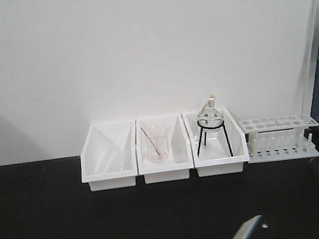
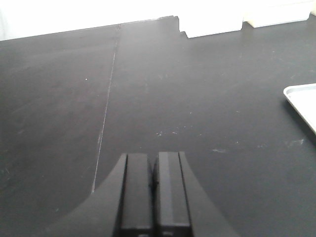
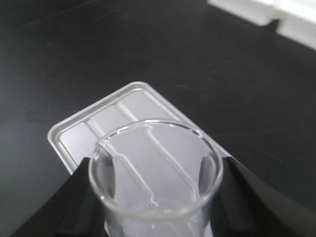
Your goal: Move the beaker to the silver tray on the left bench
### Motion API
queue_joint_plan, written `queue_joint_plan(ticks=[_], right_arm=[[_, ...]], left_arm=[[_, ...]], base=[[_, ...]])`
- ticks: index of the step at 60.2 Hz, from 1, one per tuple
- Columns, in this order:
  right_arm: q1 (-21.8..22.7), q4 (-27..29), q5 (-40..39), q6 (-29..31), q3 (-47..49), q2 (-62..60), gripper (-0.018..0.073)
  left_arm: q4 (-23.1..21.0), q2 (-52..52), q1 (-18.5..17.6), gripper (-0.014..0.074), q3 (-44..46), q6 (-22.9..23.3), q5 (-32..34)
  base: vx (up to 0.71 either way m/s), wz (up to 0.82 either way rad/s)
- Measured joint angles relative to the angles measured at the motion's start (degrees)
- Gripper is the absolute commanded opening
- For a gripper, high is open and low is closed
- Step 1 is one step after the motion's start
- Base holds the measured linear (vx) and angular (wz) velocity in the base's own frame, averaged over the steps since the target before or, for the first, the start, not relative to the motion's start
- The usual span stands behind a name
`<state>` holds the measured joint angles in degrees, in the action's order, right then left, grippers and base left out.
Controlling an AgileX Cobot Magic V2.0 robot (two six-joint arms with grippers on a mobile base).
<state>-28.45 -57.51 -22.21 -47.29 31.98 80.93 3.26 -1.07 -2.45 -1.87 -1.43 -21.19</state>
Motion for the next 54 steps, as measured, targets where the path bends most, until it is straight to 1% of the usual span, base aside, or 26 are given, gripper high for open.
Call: queue_joint_plan(ticks=[4,15,26,34,41,49,54], right_arm=[[0.0,2.1,-4.0,3.3,3.2,6.9,-0.0011],[0.0,9.4,-13.1,12.1,10.0,20.9,-0.0011],[0.0,13.4,-19.4,19.1,13.6,29.7,-0.0010],[0.0,15.2,-20.7,25.2,14.2,32.8,-0.0006],[0.0,17.7,-20.7,28.6,14.2,34.8,0.0011],[0.0,20.5,-20.6,30.3,14.2,35.8,0.0074],[0.0,21.0,-20.6,30.8,14.2,35.8,0.0137]], left_arm=[[0.0,0.0,0.0,0.0001,0.0,0.0,0.0],[0.0,0.0,0.0,0.0001,0.0,0.0,0.0],[0.0,0.0,0.0,0.0001,0.0,0.0,0.0],[0.0,0.0,0.0,0.0001,0.0,0.0,0.0],[0.0,0.0,0.0,0.0001,0.0,0.0,0.0],[0.0,0.0,0.0,0.0001,0.0,0.0,0.0],[0.0,0.0,0.0,0.0001,0.0,0.0,0.0]], base=[[0.00,0.00],[0.00,0.00],[0.00,0.00],[0.00,0.00],[0.00,0.00],[0.00,0.00],[0.00,0.00]])
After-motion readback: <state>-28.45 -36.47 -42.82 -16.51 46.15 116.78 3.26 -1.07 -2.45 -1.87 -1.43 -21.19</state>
